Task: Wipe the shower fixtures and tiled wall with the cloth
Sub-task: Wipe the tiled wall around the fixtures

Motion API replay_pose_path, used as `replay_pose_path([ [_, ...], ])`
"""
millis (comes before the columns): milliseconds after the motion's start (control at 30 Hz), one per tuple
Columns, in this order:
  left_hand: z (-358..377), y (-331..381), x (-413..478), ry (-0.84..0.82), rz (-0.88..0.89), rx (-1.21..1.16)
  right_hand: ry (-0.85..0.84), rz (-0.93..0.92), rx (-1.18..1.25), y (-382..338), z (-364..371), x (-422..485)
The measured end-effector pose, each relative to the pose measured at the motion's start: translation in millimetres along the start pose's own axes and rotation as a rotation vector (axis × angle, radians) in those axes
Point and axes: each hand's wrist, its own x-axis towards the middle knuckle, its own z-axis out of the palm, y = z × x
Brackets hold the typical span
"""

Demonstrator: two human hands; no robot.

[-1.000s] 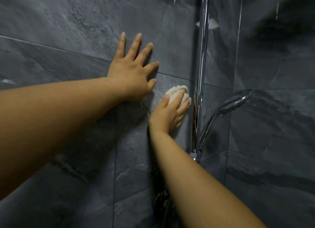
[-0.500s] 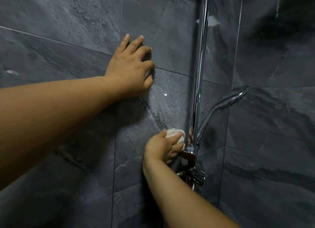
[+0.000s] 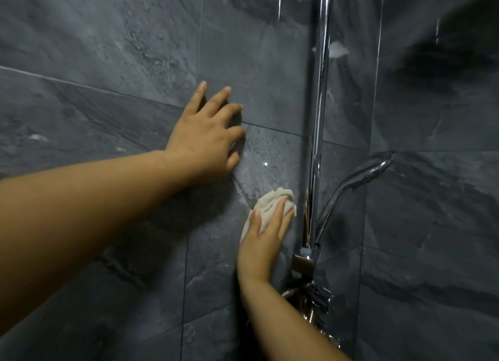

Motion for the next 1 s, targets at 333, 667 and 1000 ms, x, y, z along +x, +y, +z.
replay_pose_path([
  [333, -25, -28, 32, 0.034, -0.087, 0.092, 0.061, -0.151, -0.127, -104, 35, 113],
  [667, -48, -72, 90, 0.053, -0.167, 0.181, 0.038, -0.161, -0.116, -204, 51, 206],
  [1000, -57, -90, 153, 0.143, -0.218, 0.187, 0.05, -0.315, -0.113, -279, 75, 280],
])
